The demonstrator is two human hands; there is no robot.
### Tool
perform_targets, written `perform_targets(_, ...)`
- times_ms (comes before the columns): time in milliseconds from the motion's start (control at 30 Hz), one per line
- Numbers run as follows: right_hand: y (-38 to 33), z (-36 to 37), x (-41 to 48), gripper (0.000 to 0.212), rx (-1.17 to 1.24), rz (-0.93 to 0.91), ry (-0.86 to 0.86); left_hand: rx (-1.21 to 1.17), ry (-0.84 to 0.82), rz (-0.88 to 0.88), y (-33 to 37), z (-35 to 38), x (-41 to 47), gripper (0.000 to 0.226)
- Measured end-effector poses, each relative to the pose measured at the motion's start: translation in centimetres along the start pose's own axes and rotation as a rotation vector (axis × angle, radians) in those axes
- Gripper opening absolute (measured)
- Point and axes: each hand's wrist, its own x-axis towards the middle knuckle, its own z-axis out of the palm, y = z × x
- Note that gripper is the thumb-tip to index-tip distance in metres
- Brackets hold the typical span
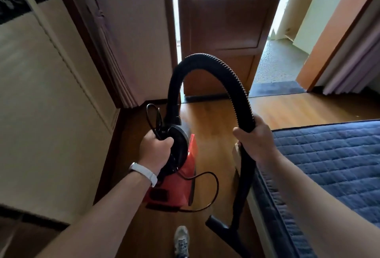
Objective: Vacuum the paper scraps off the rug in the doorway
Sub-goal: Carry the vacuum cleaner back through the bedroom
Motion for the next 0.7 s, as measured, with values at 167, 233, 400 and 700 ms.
perform_targets(167,-1.0,2.2,7.0,0.028,-0.030,0.058,0.057,-0.018,-0.075,-0.015,1.9,2.6,8.6,0.011)
perform_targets(233,-1.3,3.0,9.8,0.027,-0.037,0.085,0.090,-0.013,-0.113,0.007,2.9,3.3,12.1,0.009)
perform_targets(400,-1.8,4.2,15.7,0.024,-0.052,0.117,0.150,0.030,-0.155,0.080,5.5,5.3,18.7,0.007)
perform_targets(700,0.8,5.5,26.4,0.027,0.094,0.170,0.188,0.101,-0.193,0.110,7.8,11.2,28.3,0.011)
